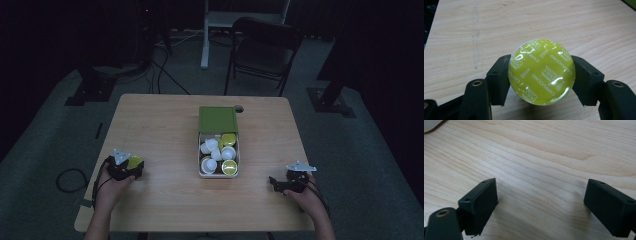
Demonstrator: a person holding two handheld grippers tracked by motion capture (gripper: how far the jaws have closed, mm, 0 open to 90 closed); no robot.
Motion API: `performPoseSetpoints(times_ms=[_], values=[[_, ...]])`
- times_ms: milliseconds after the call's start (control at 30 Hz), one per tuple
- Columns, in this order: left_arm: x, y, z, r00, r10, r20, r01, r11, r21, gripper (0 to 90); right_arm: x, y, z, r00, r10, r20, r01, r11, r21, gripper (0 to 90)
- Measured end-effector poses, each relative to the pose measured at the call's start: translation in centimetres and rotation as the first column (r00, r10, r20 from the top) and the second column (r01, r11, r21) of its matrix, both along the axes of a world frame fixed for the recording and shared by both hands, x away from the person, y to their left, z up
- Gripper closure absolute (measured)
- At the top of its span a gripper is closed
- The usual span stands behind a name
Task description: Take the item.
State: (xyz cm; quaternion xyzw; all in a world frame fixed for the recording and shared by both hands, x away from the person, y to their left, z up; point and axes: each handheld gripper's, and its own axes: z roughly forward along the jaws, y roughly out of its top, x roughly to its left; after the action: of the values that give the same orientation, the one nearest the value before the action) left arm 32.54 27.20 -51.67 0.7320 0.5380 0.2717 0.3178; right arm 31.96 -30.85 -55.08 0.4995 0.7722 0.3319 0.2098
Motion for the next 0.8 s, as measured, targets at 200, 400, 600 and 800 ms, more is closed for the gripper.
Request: performPoseSetpoints(times_ms=[200, 400, 600, 800], values=[[0.0, 0.2, -0.4, 0.9999, 0.008, -0.012, -0.008, 1.0000, 0.000, 38.1, 0.0, 0.0, 0.0, 1.0000, 0.000, 0.000, 0.000, 1.000, 0.001, 11.1], [0.0, 0.3, -1.0, 0.9989, 0.007, -0.047, -0.007, 0.9999, 0.013, 37.9, 0.0, 0.0, 0.0, 1.0000, 0.000, 0.001, 0.000, 1.000, 0.001, 11.1], [0.1, 0.3, -1.2, 0.9986, 0.002, -0.052, -0.001, 0.9998, 0.021, 37.4, 0.0, 0.0, 0.0, 1.0000, 0.000, 0.001, 0.000, 1.000, 0.001, 11.2], [0.3, 0.4, -1.1, 0.9988, 0.011, -0.048, -0.010, 0.9997, 0.024, 25.5, 0.0, 0.0, 0.0, 1.0000, 0.000, 0.001, 0.000, 1.000, 0.000, 11.1]])
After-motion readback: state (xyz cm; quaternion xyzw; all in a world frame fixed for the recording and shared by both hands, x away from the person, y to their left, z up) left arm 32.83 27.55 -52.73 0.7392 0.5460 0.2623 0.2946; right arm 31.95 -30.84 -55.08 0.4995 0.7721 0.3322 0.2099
